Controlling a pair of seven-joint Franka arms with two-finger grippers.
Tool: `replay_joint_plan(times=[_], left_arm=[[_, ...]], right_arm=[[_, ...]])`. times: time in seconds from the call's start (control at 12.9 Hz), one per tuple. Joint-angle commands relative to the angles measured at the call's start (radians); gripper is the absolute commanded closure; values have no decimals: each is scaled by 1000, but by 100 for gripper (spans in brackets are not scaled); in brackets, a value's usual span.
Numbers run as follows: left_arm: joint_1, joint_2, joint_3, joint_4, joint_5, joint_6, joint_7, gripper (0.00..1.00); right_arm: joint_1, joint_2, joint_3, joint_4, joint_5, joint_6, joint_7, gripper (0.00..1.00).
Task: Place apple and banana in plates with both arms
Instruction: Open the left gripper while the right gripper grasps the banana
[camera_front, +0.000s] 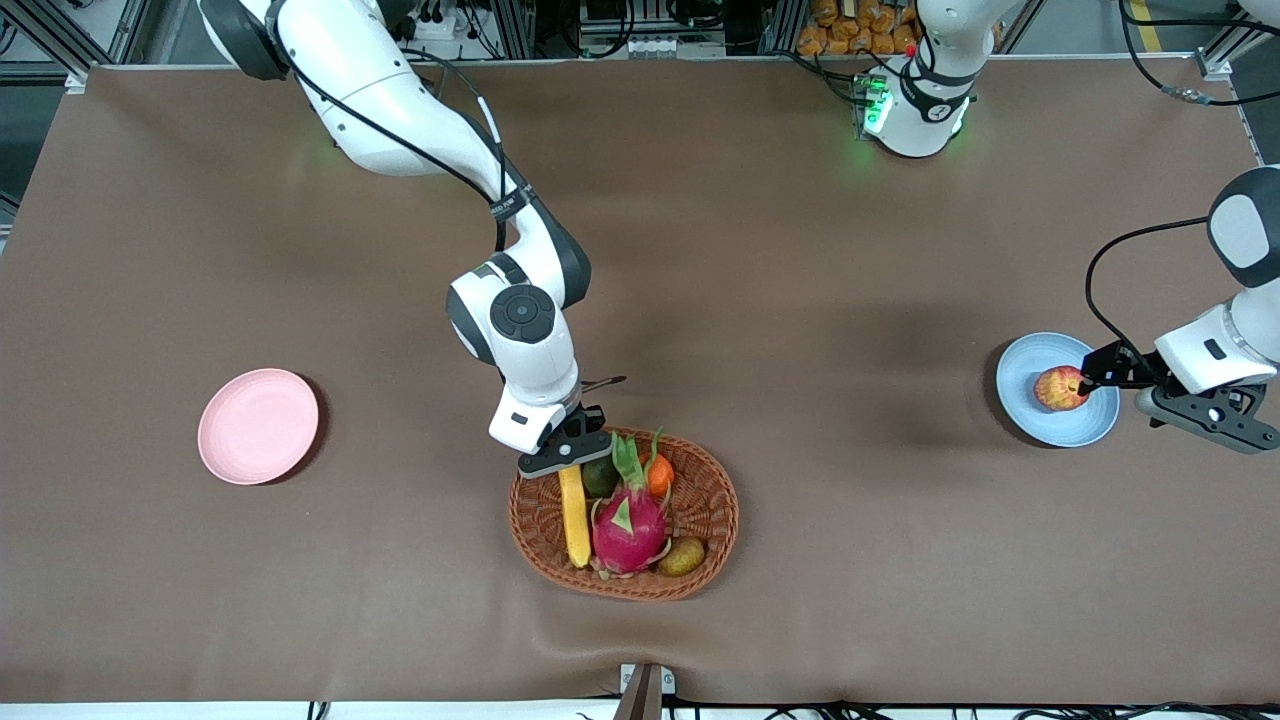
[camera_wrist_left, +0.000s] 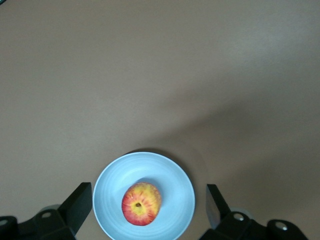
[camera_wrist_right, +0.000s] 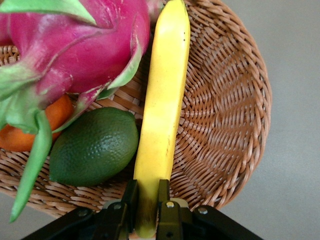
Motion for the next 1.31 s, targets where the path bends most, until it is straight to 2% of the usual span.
replay_joint_plan(times=[0.0, 0.15, 0.23, 0.31, 0.46, 0.54, 0.62, 0.7, 0.77, 0.93, 1.08, 1.24], left_arm=[[-19, -14, -28, 72, -10, -123, -76, 0], [-19, -23, -69, 107, -8, -203, -139, 0], [-50, -29, -63, 131, -10, -248, -156, 0], [-115, -29, -27, 168, -8, -301, -185, 0], [-255, -34, 99, 214, -11, -369, -219, 0], [-340, -44, 183, 237, -13, -401, -217, 0], [-454, -49, 290, 260, -13, -436, -216, 0], [-581, -61, 426, 285, -14, -472, -214, 0], [-660, -75, 509, 293, -16, -487, -214, 0], [-653, -72, 532, 322, -69, -486, -210, 0], [-639, -83, 584, 328, -148, -489, -220, 0], [-637, -113, 596, 322, -143, -515, -264, 0]], right_arm=[[-15, -28, 4, 17, -27, -24, 12, 100], [-33, -87, 9, 18, -16, -111, 11, 100], [-35, -120, 10, 18, -11, -141, 9, 100], [-35, -140, 12, 18, -7, -168, 9, 100], [-43, -157, 12, 18, 22, -182, 9, 100], [-50, -164, 12, 20, 51, -182, 9, 100], [-59, -180, 12, 20, 74, -184, 9, 100], [-62, -187, 12, 20, 87, -188, 6, 100], [-64, -195, 12, 20, 93, -208, 5, 100], [-82, -223, 12, 20, 95, -239, 5, 100], [-110, -261, 6, 18, 93, -251, 6, 100], [-180, -302, 2, 17, 92, -288, 3, 100]])
